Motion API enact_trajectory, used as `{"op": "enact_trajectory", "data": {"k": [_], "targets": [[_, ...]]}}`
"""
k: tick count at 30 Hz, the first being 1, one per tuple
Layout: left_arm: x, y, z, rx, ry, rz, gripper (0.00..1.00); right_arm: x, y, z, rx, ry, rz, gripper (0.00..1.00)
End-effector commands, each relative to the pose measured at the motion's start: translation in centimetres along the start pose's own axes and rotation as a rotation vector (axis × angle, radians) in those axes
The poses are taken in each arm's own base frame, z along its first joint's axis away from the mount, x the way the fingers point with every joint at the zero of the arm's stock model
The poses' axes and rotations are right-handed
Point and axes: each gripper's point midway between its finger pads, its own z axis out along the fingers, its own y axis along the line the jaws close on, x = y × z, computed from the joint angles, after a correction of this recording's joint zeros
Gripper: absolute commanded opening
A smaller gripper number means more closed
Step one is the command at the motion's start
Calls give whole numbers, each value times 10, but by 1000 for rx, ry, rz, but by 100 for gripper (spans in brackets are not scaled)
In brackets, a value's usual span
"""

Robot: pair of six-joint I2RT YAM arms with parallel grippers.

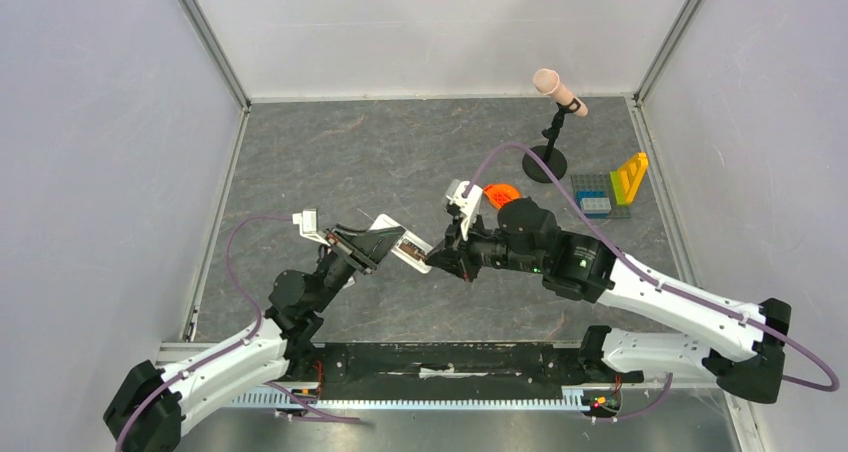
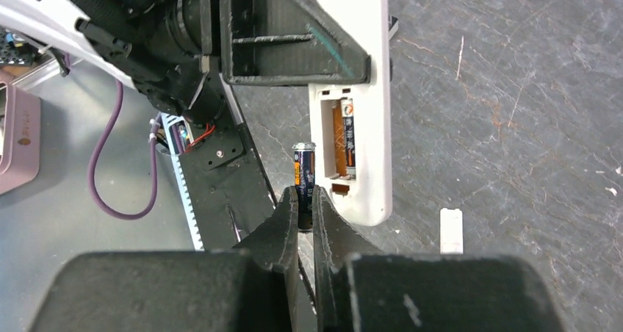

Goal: Load the batteries into the remote control
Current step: Load the battery into the remote control.

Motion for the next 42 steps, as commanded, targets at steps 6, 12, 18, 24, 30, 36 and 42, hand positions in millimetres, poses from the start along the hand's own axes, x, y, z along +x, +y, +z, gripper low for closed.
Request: {"op": "enact_trajectory", "data": {"k": [6, 12, 18, 24, 30, 36, 42], "targets": [[-15, 3, -6, 4, -107, -91, 2, -18, -3, 9, 108, 78, 87, 8], [-12, 3, -5, 10, -96, -102, 2, -6, -5, 19, 148, 147, 83, 10], [-11, 4, -6, 7, -94, -116, 2, -2, -13, 25, 206, 172, 87, 10], [-9, 8, -7, -8, -84, -121, 2, -6, -21, 33, 242, 172, 63, 10], [-9, 9, -7, -15, -86, -130, 2, -5, -21, 41, 238, 198, 41, 10], [-10, 10, -6, -24, -96, -153, 2, 0, -22, 45, 239, 224, 32, 13], [-11, 14, -7, -45, -109, -196, 2, 1, -27, 50, 263, 238, 24, 16]]}}
